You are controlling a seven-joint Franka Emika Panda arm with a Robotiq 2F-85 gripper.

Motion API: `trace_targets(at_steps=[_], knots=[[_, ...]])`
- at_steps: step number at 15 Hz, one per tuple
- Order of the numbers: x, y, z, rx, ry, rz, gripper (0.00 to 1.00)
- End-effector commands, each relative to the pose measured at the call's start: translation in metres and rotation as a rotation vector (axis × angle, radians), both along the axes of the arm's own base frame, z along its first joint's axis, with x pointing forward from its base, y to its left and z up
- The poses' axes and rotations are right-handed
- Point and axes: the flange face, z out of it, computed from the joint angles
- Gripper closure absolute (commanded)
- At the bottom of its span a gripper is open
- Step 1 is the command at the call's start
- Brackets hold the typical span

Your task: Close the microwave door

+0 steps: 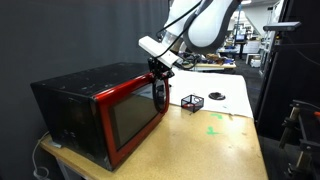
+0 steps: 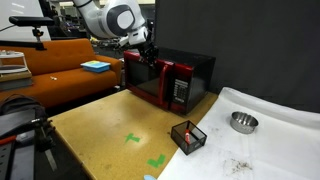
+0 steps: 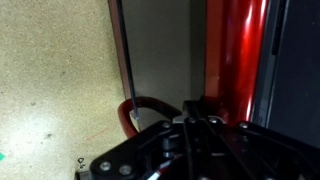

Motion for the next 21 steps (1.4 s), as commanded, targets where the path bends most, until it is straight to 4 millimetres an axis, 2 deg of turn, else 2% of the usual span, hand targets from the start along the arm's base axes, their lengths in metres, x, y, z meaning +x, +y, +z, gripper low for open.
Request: trace_targets(at_steps=[1, 3, 6, 16, 18, 21], knots=[[0.025, 0.004, 0.003, 0.011, -0.063, 0.003, 1.00], [0.035, 0.005, 0.004, 0.014, -0.074, 0.003, 1.00], [0.036, 0.007, 0.001, 0.014, -0.051, 0.005, 1.00], [0.011, 0.003, 0.003, 0.015, 0.231, -0.029, 1.00], [0.006, -0.005, 0.008, 0.007, 0.286, -0.054, 1.00], [-0.003, -0.018, 0.026, -0.015, 0.358, -0.086, 1.00]])
